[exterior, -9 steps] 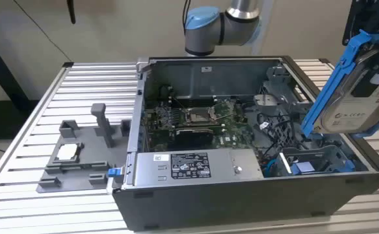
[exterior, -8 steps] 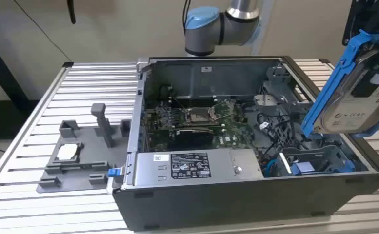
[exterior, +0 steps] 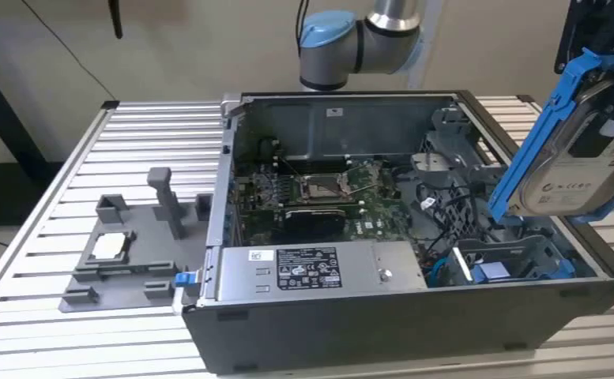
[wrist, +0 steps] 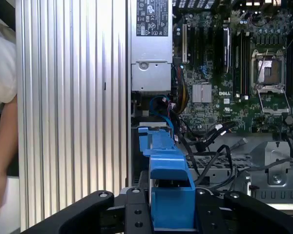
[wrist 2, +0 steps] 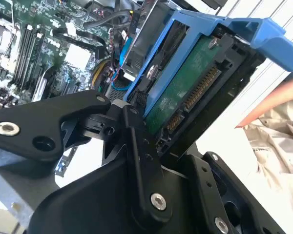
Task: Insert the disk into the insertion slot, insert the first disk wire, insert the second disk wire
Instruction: 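Insert the disk into the insertion slot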
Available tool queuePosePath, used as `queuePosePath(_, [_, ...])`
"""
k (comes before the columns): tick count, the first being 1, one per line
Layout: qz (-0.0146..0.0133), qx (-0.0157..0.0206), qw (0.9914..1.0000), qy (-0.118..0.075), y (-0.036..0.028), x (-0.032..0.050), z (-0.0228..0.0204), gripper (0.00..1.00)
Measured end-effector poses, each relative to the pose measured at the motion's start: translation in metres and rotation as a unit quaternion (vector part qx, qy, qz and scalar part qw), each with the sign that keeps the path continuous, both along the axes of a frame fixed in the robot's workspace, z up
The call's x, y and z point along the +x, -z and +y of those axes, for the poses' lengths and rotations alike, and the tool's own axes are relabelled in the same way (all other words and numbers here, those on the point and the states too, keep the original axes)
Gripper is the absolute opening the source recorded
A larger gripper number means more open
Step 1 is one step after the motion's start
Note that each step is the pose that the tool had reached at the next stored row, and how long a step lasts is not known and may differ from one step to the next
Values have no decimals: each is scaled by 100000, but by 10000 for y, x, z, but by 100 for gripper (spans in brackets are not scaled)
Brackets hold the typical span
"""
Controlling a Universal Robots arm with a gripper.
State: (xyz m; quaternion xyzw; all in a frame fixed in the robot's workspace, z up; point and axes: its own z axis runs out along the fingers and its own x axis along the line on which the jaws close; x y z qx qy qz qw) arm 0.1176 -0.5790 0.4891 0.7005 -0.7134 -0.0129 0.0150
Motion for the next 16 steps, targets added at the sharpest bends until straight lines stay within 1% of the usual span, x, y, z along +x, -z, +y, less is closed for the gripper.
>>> queuePosePath(3, [1,-2,100000,-4,2,0,0,32])
queuePosePath(5, [0,4,100000,-4,14,0,0,32])
queuePosePath(9, [-31,4,100000,-5,69,0,0,32])
queuePosePath(12, [-66,118,100000,0,116,0,1,32])
queuePosePath(14, [-124,379,99999,-1,147,0,0,32])
queuePosePath(16, [-150,765,99997,-2,169,0,0,32])
